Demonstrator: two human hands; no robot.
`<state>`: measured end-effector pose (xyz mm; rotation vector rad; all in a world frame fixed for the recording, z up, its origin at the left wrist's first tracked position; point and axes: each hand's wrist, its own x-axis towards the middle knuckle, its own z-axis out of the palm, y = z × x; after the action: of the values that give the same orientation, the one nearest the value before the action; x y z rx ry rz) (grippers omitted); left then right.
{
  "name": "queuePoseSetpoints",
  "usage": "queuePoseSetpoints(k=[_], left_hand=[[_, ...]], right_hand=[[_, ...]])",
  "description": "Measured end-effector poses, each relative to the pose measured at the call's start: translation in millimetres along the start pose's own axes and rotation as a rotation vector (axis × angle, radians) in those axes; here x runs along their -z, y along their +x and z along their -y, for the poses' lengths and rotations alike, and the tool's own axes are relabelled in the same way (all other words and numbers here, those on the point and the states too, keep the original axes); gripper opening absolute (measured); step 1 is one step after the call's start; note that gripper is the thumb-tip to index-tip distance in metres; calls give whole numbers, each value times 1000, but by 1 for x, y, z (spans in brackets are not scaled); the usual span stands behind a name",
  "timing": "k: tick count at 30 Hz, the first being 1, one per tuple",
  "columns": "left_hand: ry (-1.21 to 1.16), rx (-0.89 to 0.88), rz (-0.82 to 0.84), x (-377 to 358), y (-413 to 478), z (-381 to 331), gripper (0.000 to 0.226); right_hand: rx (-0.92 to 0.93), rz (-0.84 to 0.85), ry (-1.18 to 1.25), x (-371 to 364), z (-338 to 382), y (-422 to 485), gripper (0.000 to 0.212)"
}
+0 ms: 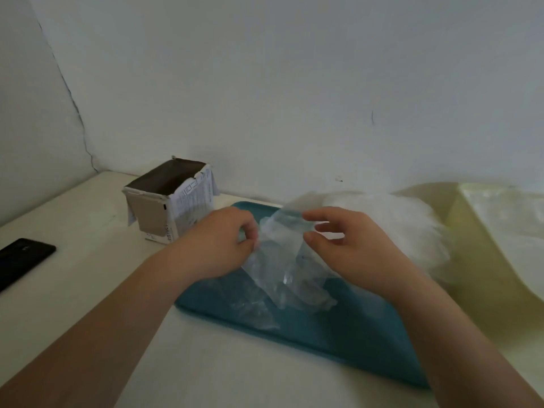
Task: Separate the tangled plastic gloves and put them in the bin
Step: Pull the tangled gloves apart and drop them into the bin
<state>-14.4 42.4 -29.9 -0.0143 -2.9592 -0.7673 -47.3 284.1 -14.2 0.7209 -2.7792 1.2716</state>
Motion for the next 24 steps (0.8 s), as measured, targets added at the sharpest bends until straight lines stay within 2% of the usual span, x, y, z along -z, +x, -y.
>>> queuePoseSetpoints(k=[3, 6, 10, 11, 13, 16, 18, 21, 24], left_hand=[[-40, -189, -100, 11, -6, -3, 19], [-76, -398, -177, 20, -13, -13, 19], [-33, -511, -242, 28, -15, -24, 16], [-37, -533, -256, 28, -16, -24, 14], [-63, -543, -268, 27, -16, -25, 13], [-95, -570, -268, 24, -17, -27, 11], [-86, -602, -268, 21, -17, -28, 8], [-33, -626, -252, 15, -16, -29, 11], [48, -631, -247, 6, -13, -27, 13]], right_hand=[[-1, -41, 97, -3, 1, 0, 42], [-25, -165, 210, -4, 7, -1, 57], [5, -461, 322, 15, 21, -5, 49], [11, -466, 373, 25, 23, -7, 51], [-66, -297, 450, 40, 26, -10, 66], [-350, 62, 473, 28, 24, -1, 78], [-440, 165, 630, 13, 13, 6, 81], [-344, 279, 717, 7, 6, 7, 106], [-233, 399, 772, 19, 5, 2, 114]])
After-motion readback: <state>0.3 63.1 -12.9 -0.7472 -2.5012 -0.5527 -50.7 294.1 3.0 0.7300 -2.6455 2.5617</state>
